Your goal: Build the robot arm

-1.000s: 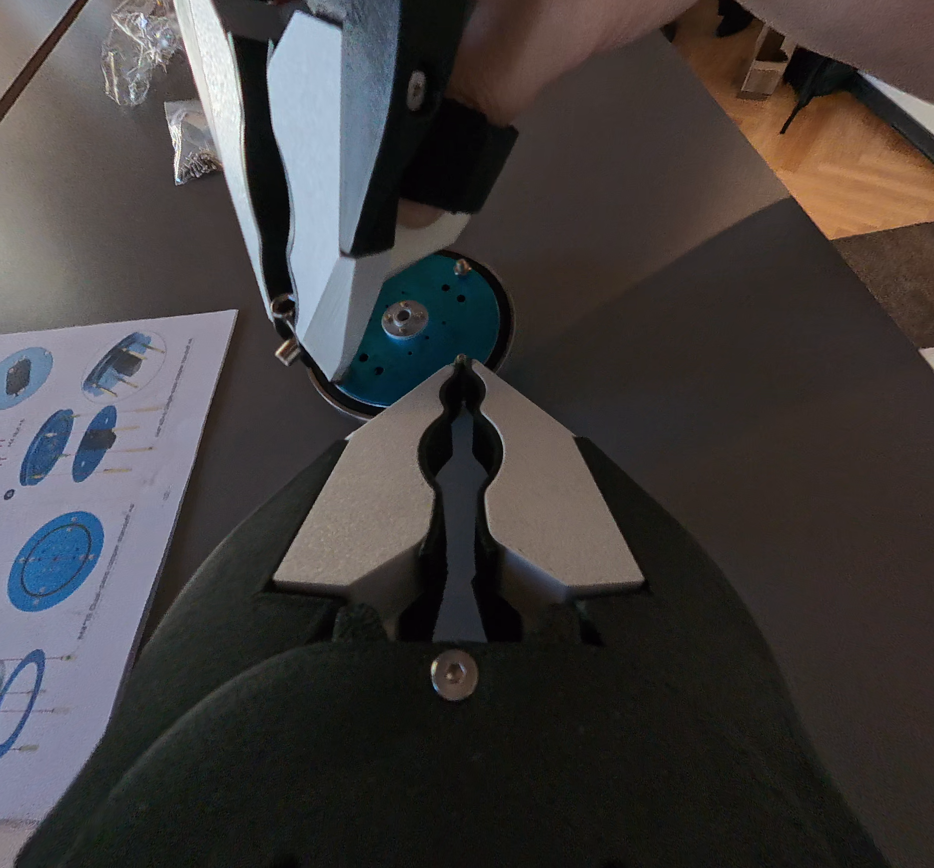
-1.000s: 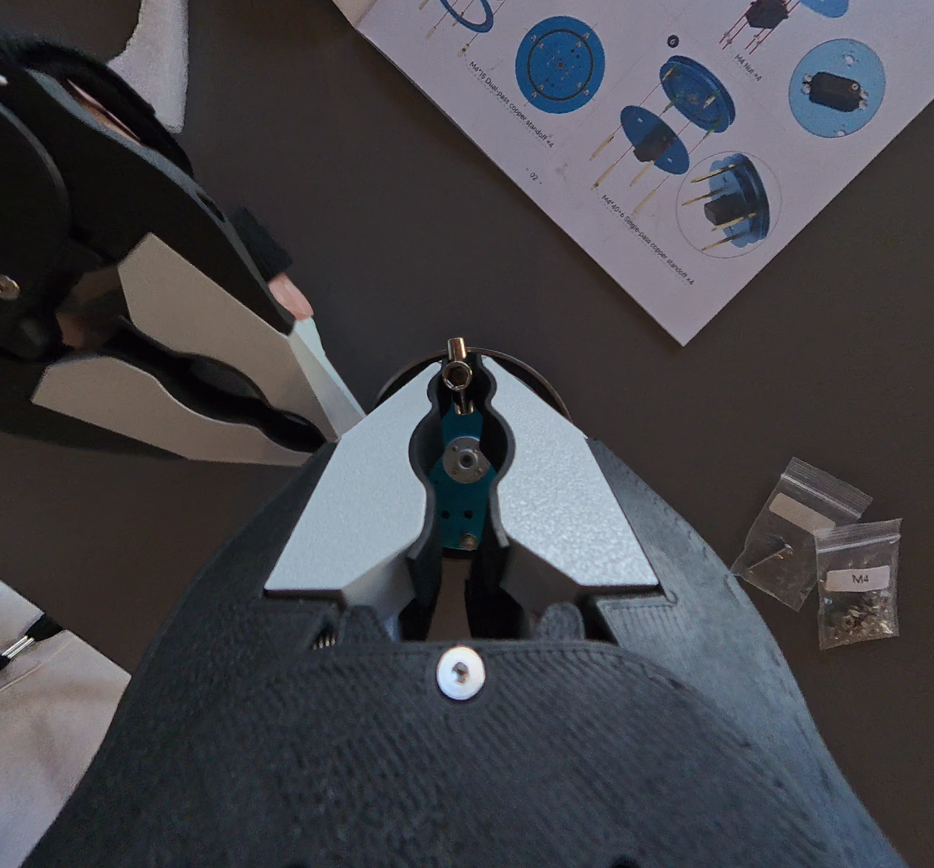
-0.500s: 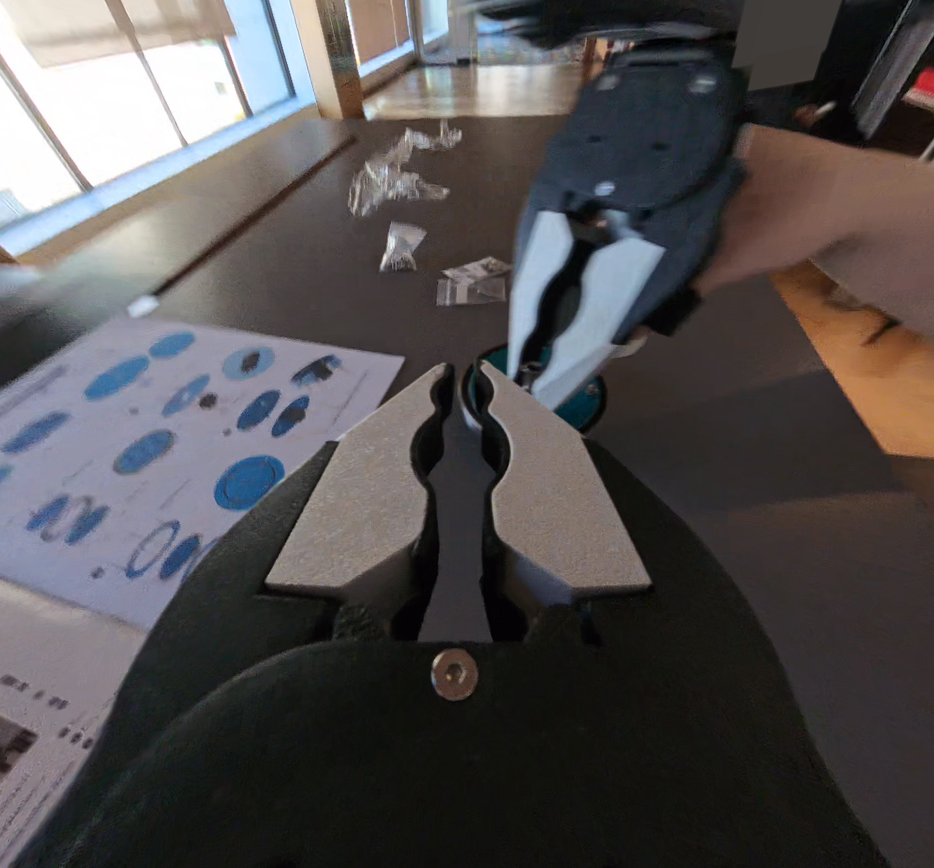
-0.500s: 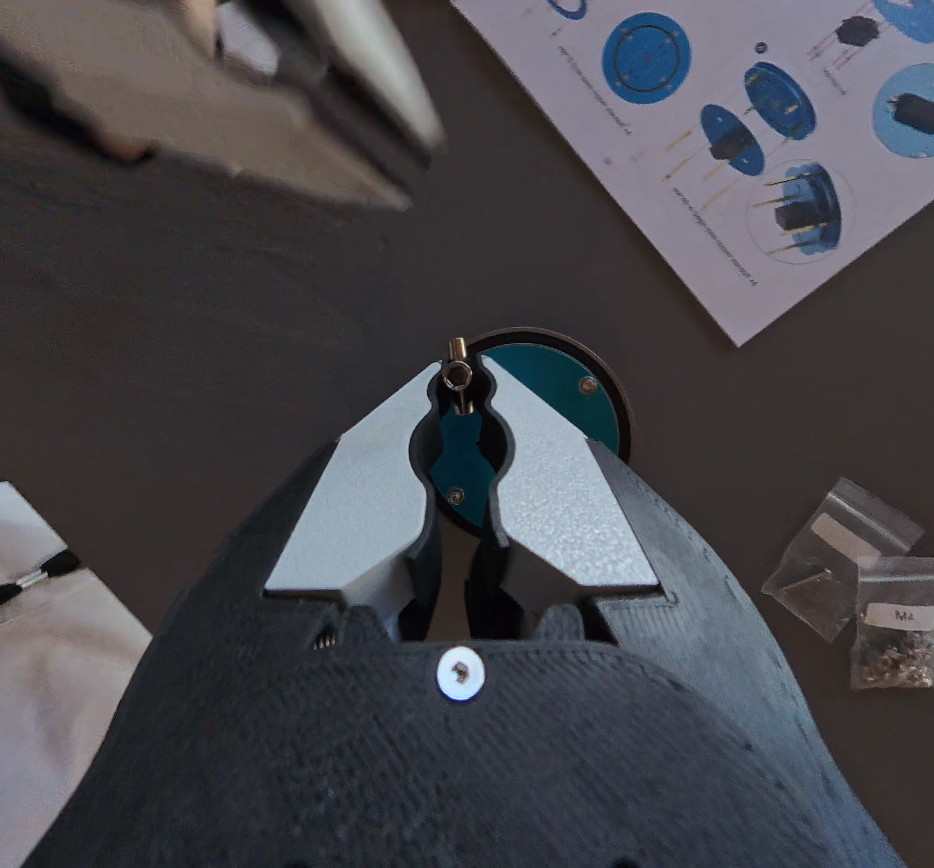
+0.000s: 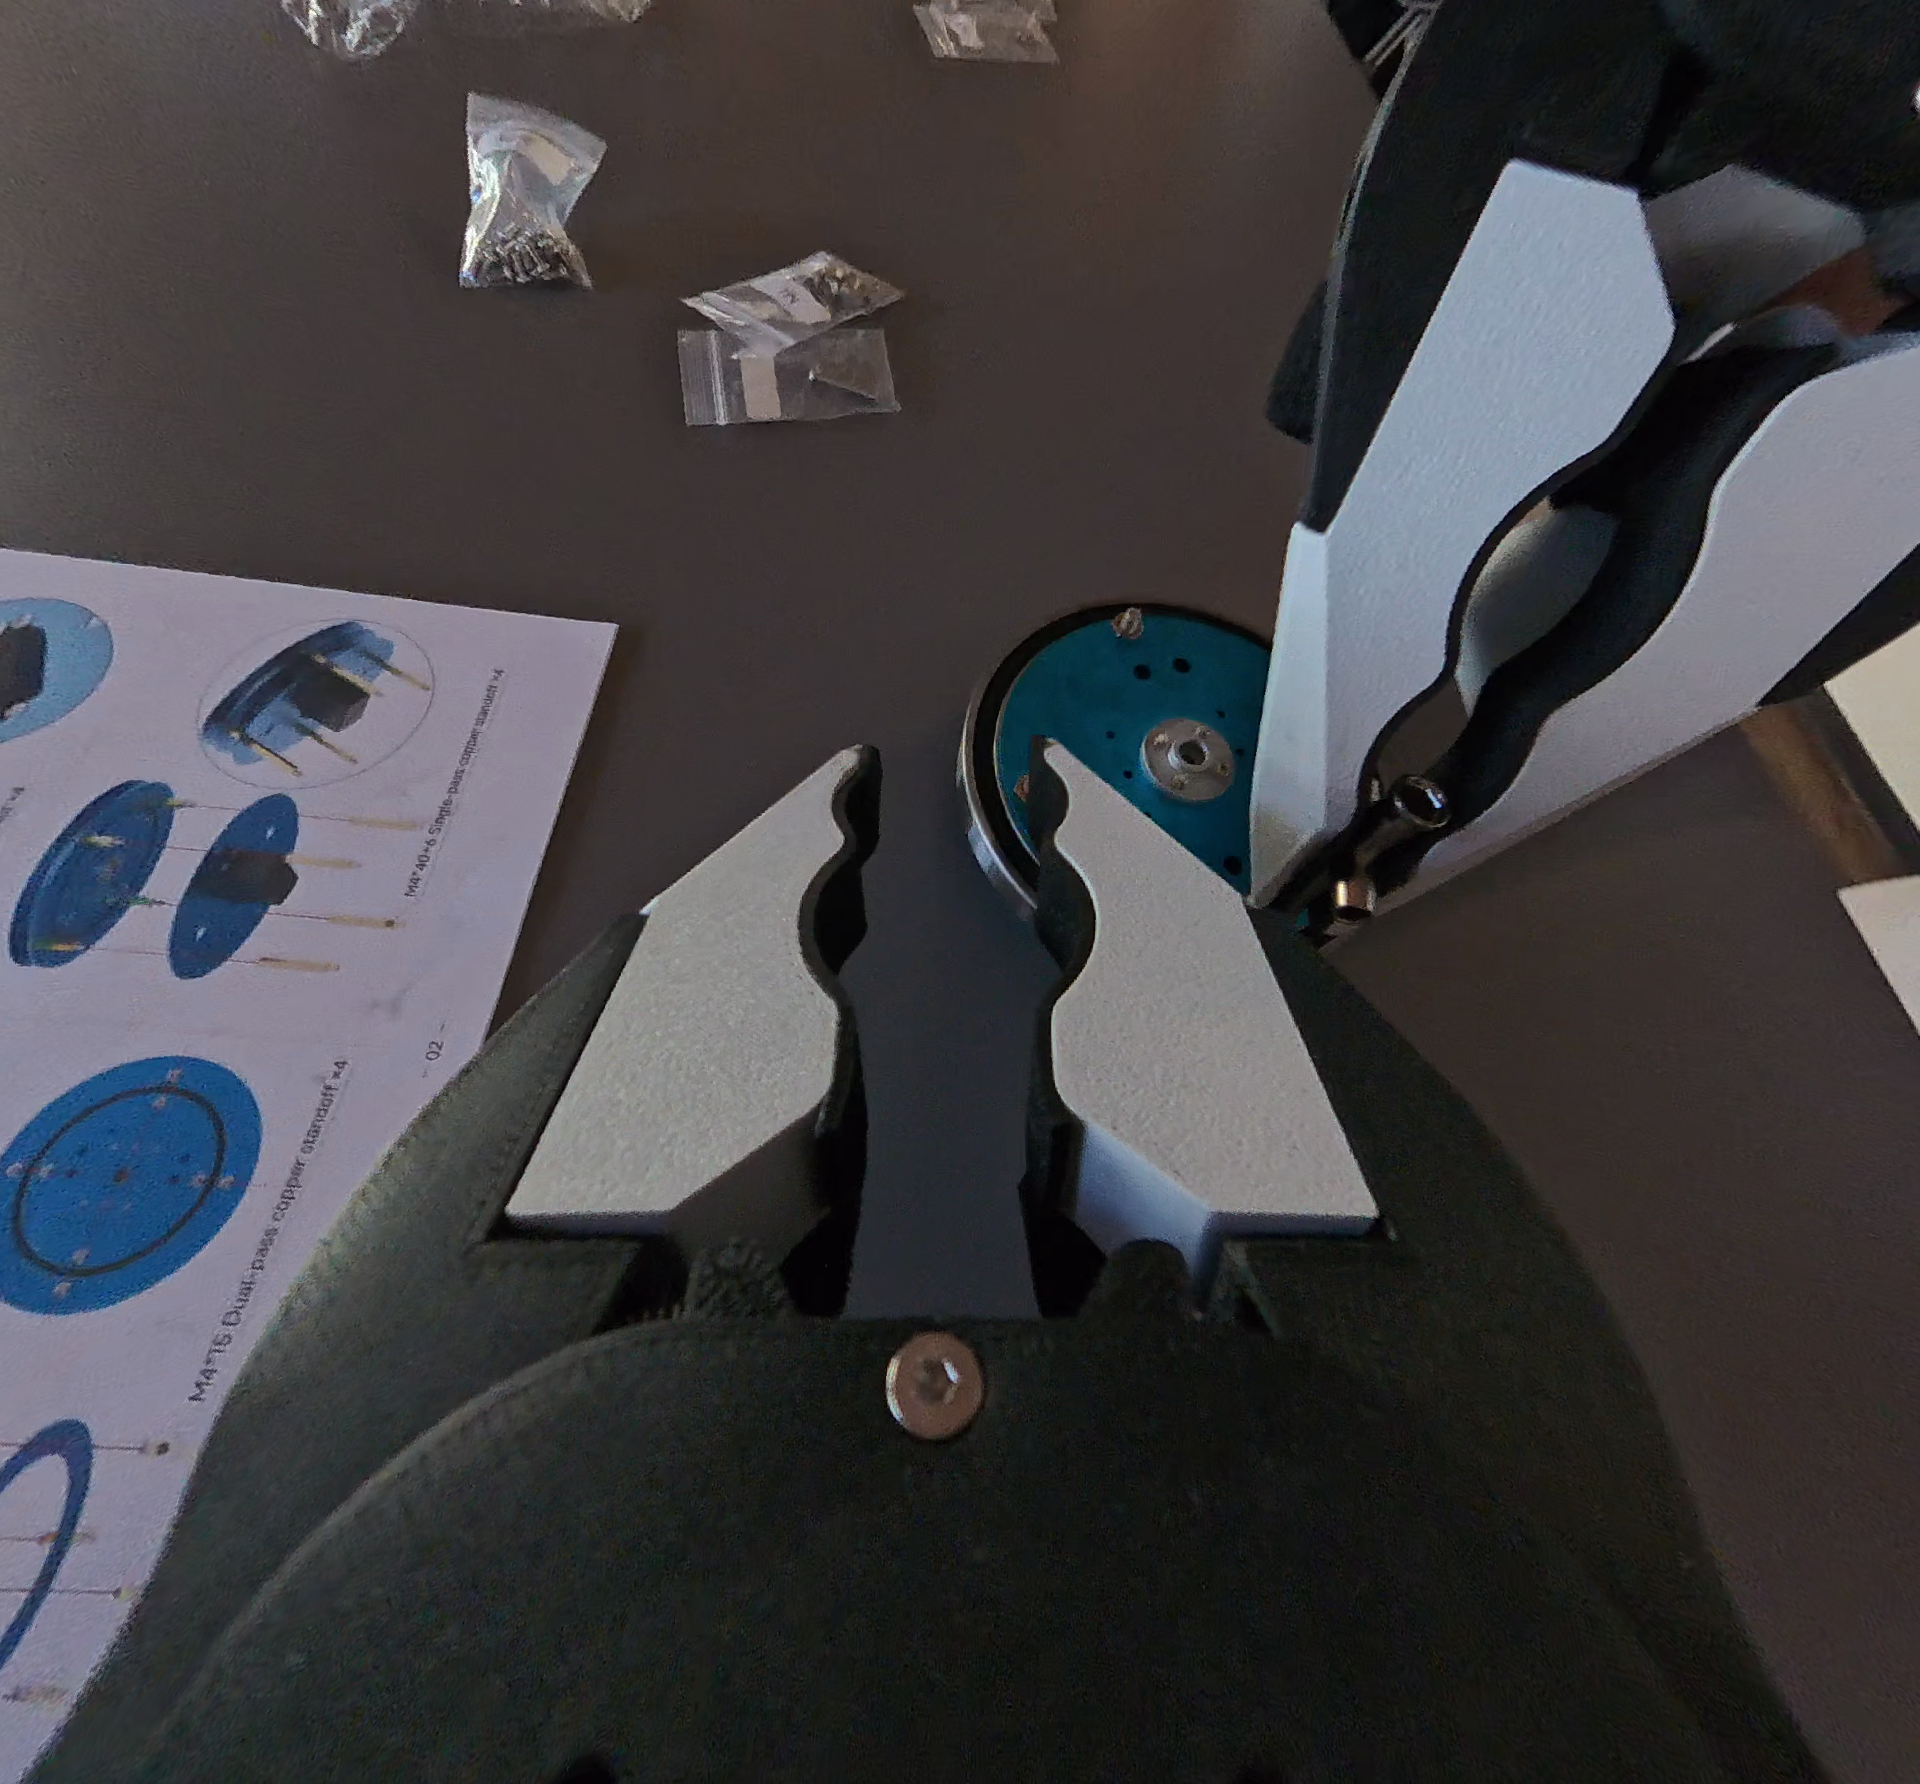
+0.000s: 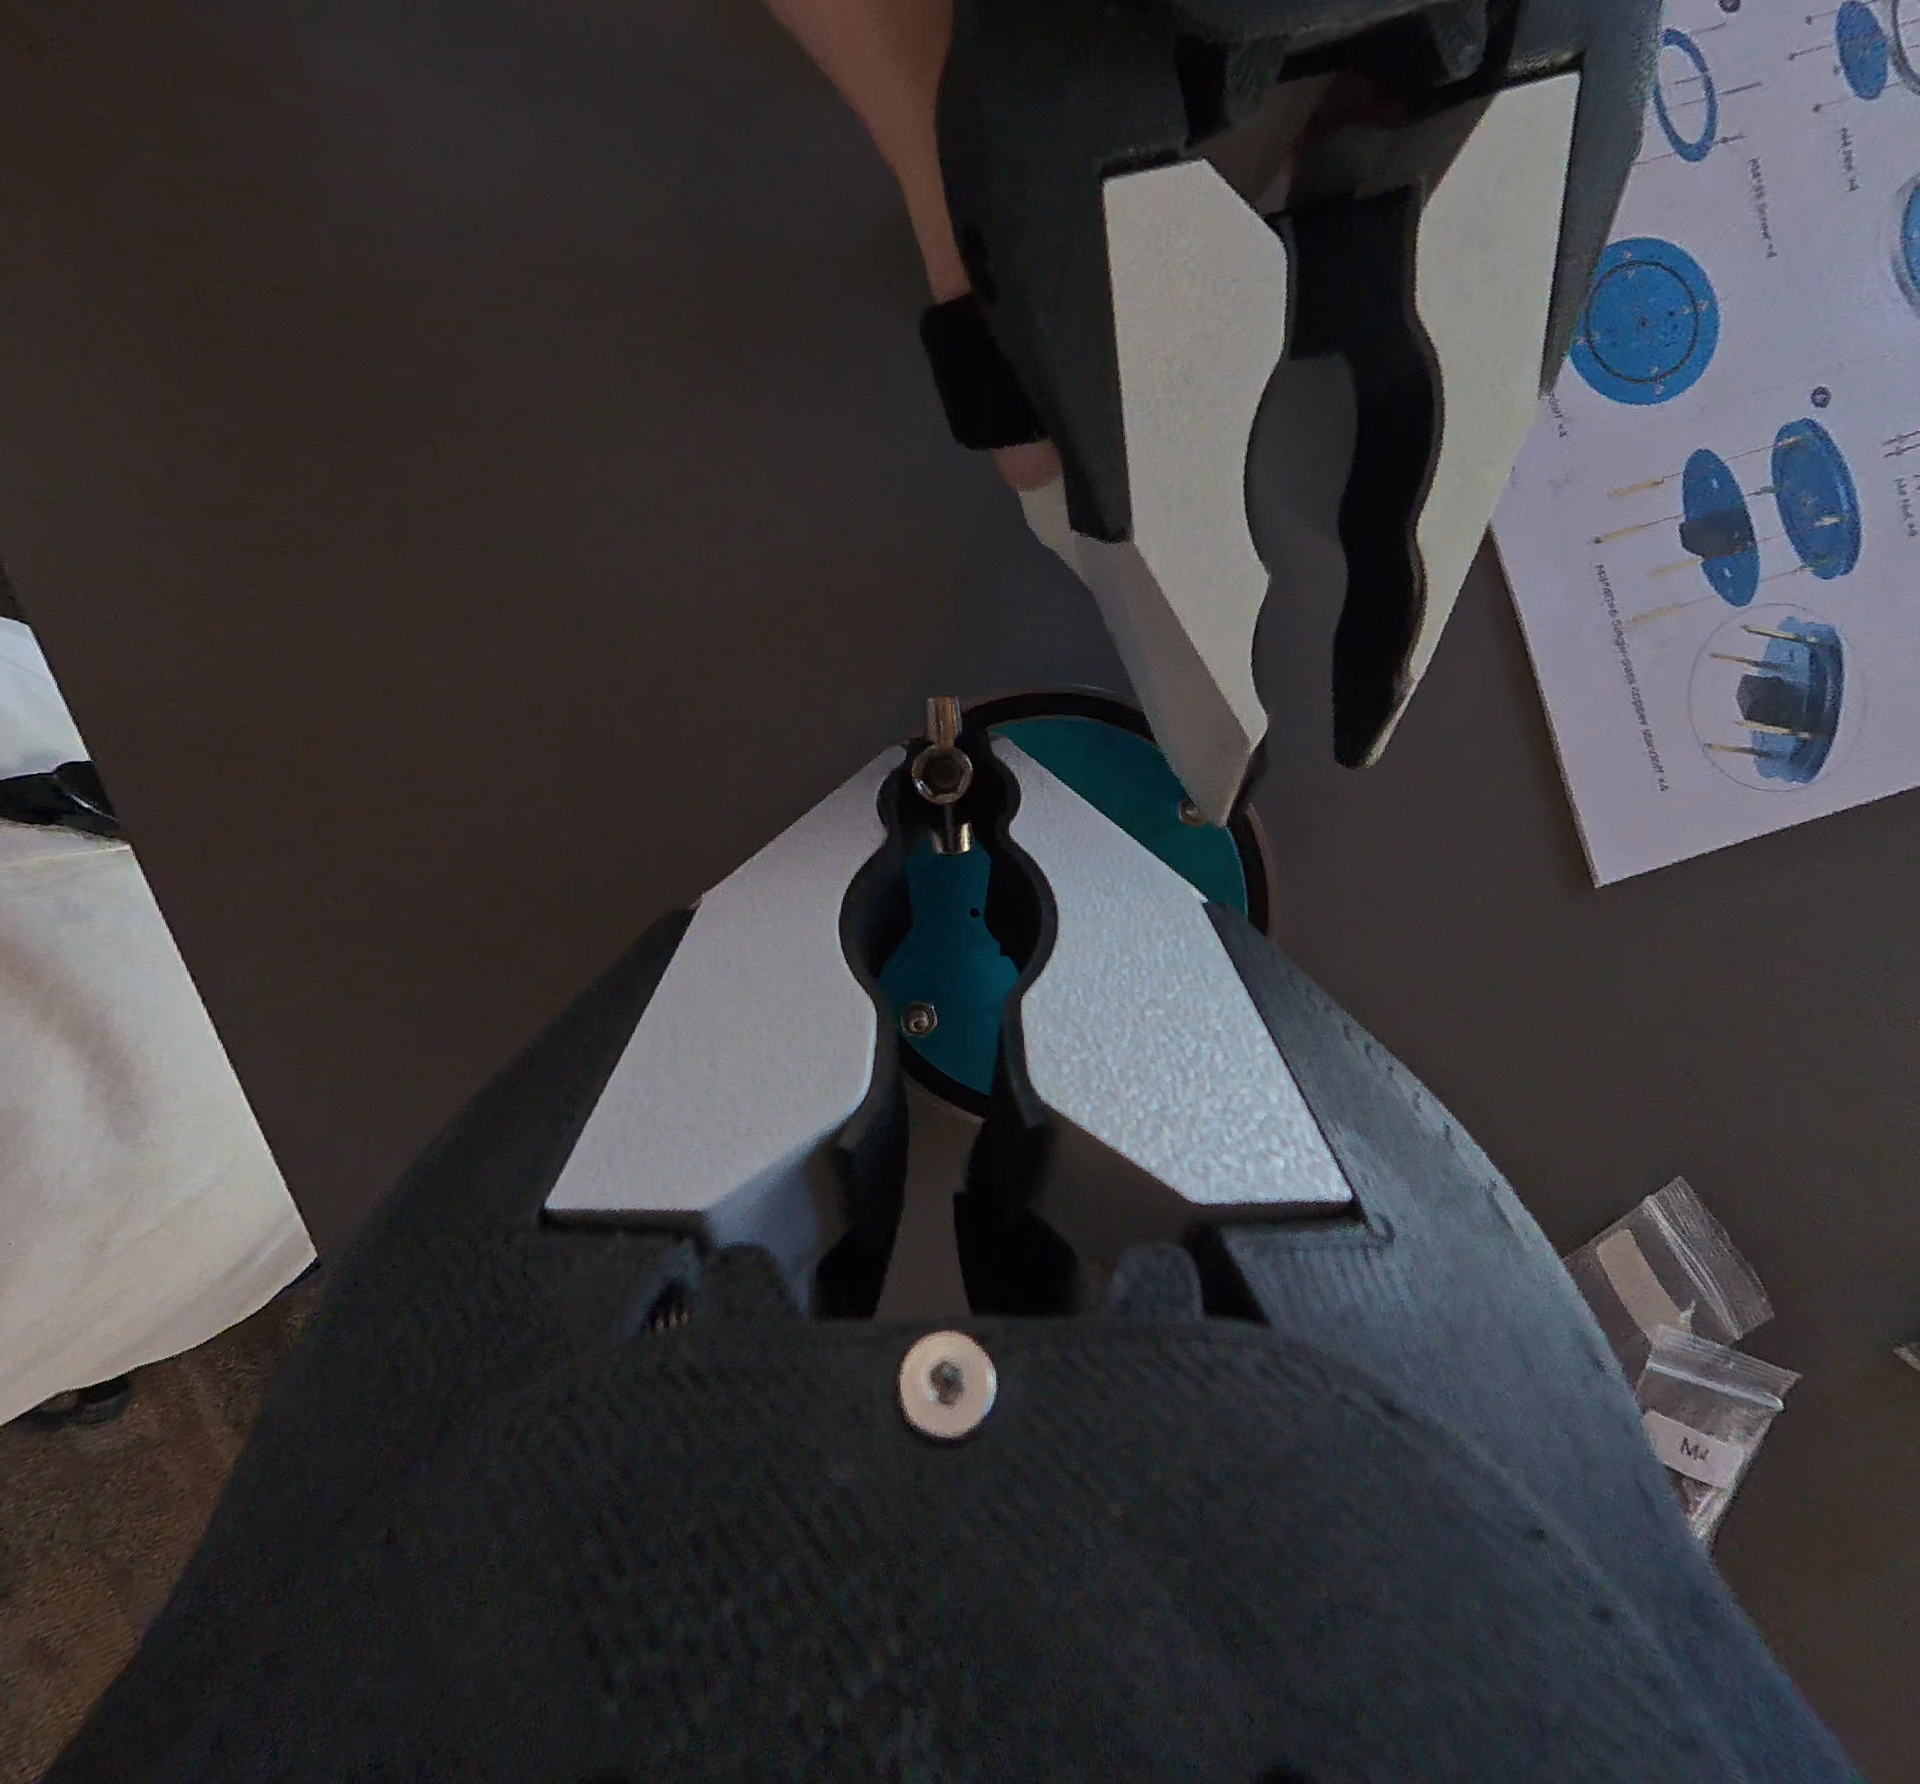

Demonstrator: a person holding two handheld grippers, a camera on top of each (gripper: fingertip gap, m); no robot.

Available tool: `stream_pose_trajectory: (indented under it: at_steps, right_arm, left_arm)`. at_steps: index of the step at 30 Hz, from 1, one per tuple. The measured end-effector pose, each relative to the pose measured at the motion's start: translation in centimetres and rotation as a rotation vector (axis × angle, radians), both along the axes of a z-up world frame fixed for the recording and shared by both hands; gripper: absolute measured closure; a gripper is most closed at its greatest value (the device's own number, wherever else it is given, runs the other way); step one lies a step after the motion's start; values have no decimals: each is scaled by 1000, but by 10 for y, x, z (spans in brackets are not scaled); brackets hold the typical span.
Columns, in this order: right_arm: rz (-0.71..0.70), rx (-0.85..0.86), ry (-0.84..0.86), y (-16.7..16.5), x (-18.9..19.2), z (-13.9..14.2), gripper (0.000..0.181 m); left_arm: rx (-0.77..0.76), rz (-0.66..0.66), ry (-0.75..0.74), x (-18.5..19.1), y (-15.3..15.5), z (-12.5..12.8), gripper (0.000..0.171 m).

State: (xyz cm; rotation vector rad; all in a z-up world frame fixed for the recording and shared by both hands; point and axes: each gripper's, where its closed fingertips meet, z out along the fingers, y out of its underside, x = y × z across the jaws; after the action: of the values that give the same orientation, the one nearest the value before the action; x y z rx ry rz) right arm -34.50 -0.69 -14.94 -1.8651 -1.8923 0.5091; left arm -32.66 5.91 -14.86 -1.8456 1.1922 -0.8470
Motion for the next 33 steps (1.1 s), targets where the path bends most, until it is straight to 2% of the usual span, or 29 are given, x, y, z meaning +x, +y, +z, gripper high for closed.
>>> stream_pose_trajectory:
  at_steps: [4,7,9,11,13,15,17,19,23,31,33]
  right_arm:
    - [8,-5,-2,0,0,0,173]
    - [10,-13,0,0,0,0,173]
    - [11,-26,6,0,0,0,173]
    - [13,-29,8,0,0,0,173]
    - [15,-25,5,1,0,0,173]
    - [17,-19,1,0,0,-1,173]
    - [18,-13,-7,0,0,-1,173]
    - [19,-3,-14,0,0,-1,173]
    - [-1,-2,-22,1,0,-1,173]
    - [-188,-42,-9,5,1,-1,173]
    - [-197,-25,-15,4,2,-1,173]
  left_arm:
    - [33,-55,14,4,-3,-3,151]
    - [84,-86,33,6,-6,-5,171]
    - [89,-96,38,4,-8,-6,171]
    - [89,-66,35,1,-3,-4,159]
    - [71,-87,11,2,-7,-1,162]
    - [41,-95,-44,4,-11,4,157]
    - [42,-110,-15,4,-13,0,158]
    - [94,-128,48,5,-16,-7,167]
    - [135,-119,86,5,-16,-7,168]
    - [132,-77,96,1,-15,-8,171]
    - [129,-76,90,3,-16,-8,171]
